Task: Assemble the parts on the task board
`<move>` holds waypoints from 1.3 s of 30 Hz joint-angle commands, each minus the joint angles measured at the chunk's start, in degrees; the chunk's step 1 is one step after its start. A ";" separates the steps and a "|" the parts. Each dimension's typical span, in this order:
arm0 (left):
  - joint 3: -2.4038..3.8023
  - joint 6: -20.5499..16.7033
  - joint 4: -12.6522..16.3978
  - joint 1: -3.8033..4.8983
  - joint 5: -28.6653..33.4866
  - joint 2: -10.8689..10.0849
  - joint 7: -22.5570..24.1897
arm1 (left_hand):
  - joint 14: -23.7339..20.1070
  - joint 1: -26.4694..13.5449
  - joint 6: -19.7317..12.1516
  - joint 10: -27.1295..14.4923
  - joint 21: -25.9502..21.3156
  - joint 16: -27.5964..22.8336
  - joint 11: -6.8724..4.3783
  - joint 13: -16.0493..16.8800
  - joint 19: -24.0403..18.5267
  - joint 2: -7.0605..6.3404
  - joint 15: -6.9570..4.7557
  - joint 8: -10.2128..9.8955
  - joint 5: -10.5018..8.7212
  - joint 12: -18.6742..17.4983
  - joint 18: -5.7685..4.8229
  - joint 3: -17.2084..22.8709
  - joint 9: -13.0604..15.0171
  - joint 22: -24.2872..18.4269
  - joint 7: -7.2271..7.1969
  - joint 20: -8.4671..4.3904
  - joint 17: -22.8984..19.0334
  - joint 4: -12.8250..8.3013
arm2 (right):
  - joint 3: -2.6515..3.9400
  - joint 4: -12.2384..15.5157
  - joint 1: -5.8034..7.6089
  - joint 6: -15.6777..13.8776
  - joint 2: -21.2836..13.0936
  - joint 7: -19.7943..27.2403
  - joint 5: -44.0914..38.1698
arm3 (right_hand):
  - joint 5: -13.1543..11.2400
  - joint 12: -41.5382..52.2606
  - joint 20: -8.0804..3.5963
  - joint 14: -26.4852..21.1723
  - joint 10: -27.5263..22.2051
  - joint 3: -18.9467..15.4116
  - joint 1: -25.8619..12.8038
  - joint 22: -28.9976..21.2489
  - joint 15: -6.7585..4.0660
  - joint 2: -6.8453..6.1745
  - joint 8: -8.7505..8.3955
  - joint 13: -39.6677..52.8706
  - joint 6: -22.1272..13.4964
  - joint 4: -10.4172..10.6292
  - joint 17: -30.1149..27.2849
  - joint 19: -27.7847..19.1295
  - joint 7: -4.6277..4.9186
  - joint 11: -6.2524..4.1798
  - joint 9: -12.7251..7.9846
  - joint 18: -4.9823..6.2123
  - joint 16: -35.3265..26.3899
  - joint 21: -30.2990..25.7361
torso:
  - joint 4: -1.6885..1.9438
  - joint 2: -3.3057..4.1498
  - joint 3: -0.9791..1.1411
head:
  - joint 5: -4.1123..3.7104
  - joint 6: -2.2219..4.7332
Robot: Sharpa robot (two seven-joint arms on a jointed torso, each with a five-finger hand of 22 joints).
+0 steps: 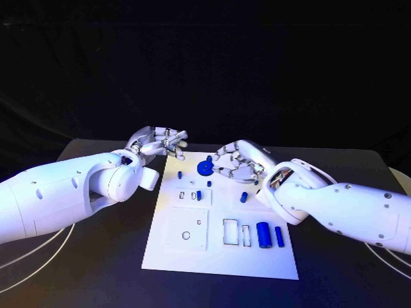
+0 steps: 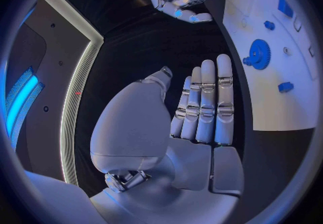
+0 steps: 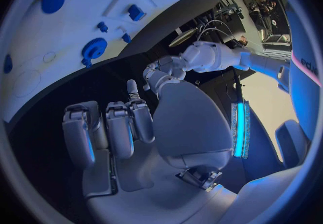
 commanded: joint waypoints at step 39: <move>-2.19 29.38 -3.30 6.23 -44.66 10.49 -48.51 | 22.26 -14.71 -3.47 -0.43 49.47 54.57 -4.80 49.14 15.23 7.09 -4.96 16.34 0.14 51.20 -6.08 -13.78 20.16 57.42 -4.76 -5.03 60.72 0.52 | 0.03 2.04 3.41 7.27 -15.47 8.74 28.57 | 1.67 -1.33 -1.60 4.78 -0.98 0.17 -0.20 12.50 -1.44 -0.65 4.40 6.03 -1.00 0.12 9.99 3.59 -1.01 -1.26 3.02 0.15 -0.82 -2.20 | -0.46 -1.13 1.05 | 0.53 -0.51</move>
